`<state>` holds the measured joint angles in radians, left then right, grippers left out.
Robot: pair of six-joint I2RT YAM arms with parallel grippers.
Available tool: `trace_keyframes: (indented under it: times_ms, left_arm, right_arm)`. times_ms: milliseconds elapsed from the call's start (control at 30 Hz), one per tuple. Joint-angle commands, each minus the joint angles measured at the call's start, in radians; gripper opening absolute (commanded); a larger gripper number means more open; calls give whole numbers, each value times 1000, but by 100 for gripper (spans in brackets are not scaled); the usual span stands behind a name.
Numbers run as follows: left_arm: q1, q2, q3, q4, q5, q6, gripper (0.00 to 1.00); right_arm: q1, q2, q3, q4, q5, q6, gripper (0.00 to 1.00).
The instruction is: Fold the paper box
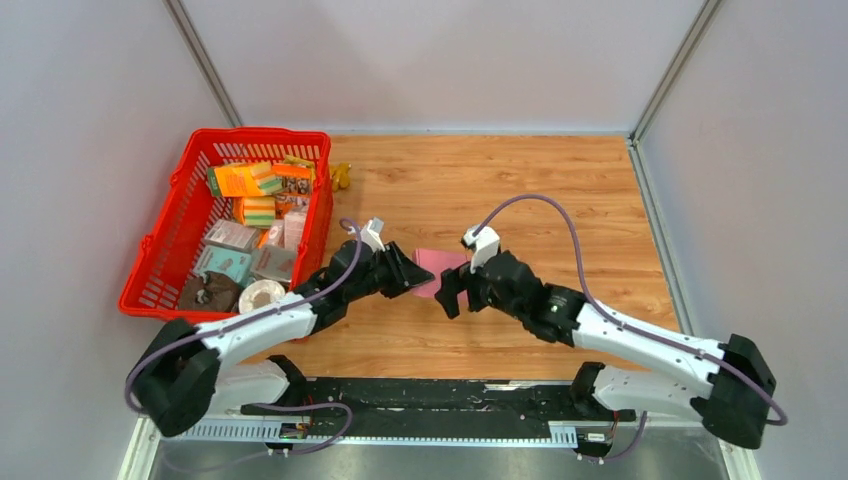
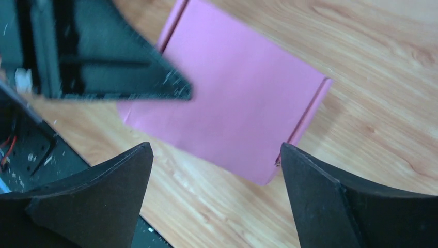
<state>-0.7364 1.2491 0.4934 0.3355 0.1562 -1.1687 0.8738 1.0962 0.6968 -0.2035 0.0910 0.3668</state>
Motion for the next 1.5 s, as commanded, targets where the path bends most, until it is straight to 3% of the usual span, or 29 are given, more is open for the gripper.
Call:
trace_keyframes:
  times_ms: [0,100,300,333,433,567,633,800,1000,1067,1167,1300,1467]
  left_arm:
    - [29,-224,92,-428,71,119,36]
    - [78,-316,157,-593,137,148,38]
    - [146,-395,218,-752,247,124,38]
    - [146,-404,238,-766,253,119,38]
    - [149,-404,264,-788,273,87,38]
    - [147,-372,300,-805,309,70,38]
    - [149,-349,316,-823,321,67,37]
    - [154,-304,352,-832,345,49,38]
    - [158,-272,355,-819,356,37,38]
    - [160,-269,346,-800,370,15,39]
    - [158,-290,321,-751,368,-2,48]
    - [160,-355,309,-753,313,9,65]
    - [158,-418,338,-838,203,116,73]
  right_arm:
    - [285,-97,-6,-21,392,-153,98]
    - [445,-82,-10,27,571,-222,98]
    - [594,95,73,130,903,-435,96]
    - [626,143,81,162,1002,-475,96]
    - [656,211,72,375,1114,-667,94]
    - [668,223,12,695,1115,-887,90]
    - [665,218,-5,736,1074,-940,88]
    - [665,205,-45,851,1018,-1008,70]
    - [663,197,-108,975,995,-1052,59]
    - [662,203,-109,984,994,-1049,52]
    - [659,209,-121,990,980,-1020,47]
    - [657,202,-141,990,984,-950,41]
    - [614,140,-125,795,960,-765,36]
